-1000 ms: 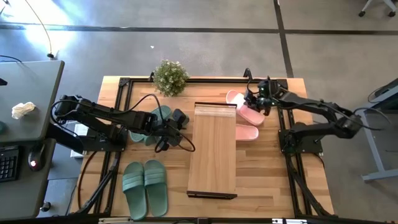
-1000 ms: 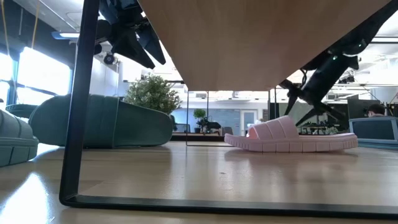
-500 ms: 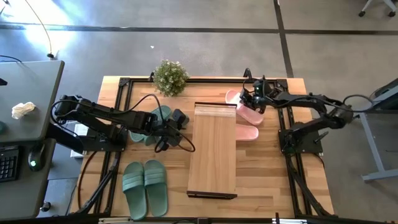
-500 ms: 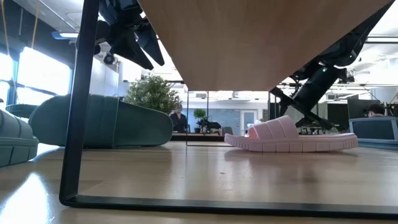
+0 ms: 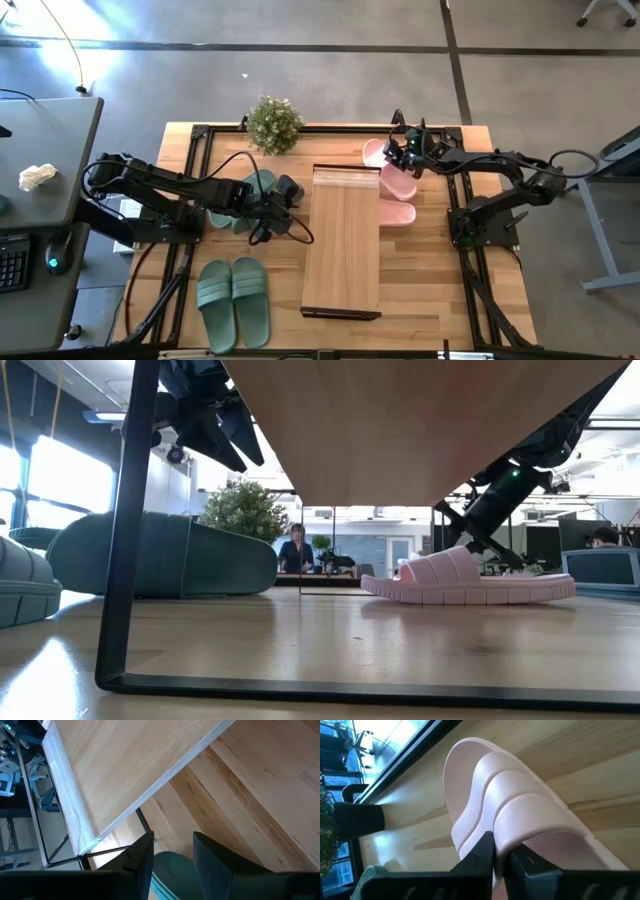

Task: Pick and place slides into the shelf
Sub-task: Put the pink slipper under the shelf

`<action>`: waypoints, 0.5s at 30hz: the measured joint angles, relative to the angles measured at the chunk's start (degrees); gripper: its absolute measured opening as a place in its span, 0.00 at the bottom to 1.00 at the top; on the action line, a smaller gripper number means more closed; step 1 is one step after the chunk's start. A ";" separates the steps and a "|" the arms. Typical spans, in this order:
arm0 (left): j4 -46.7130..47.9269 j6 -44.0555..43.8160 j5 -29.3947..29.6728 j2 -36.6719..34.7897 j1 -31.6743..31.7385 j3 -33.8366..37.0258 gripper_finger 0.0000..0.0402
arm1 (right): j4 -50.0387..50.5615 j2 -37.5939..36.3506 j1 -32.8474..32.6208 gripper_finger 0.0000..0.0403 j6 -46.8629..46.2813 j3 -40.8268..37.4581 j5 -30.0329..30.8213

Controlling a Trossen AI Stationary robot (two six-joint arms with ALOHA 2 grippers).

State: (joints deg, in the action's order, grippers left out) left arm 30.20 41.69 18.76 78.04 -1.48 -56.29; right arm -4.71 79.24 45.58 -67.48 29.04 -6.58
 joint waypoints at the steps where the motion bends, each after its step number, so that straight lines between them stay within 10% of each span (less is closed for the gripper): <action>1: 0.00 -0.02 -0.02 0.00 0.00 0.00 0.30 | -0.28 0.00 -0.02 0.02 -0.05 0.00 0.23; 15: 0.52 -1.03 -0.02 0.00 0.00 0.00 0.30 | 11.51 -11.38 0.11 0.00 9.97 13.47 12.63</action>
State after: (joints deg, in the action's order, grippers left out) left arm 30.72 40.66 18.74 78.04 -1.48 -56.29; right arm 6.80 67.87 45.70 -57.51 42.51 6.04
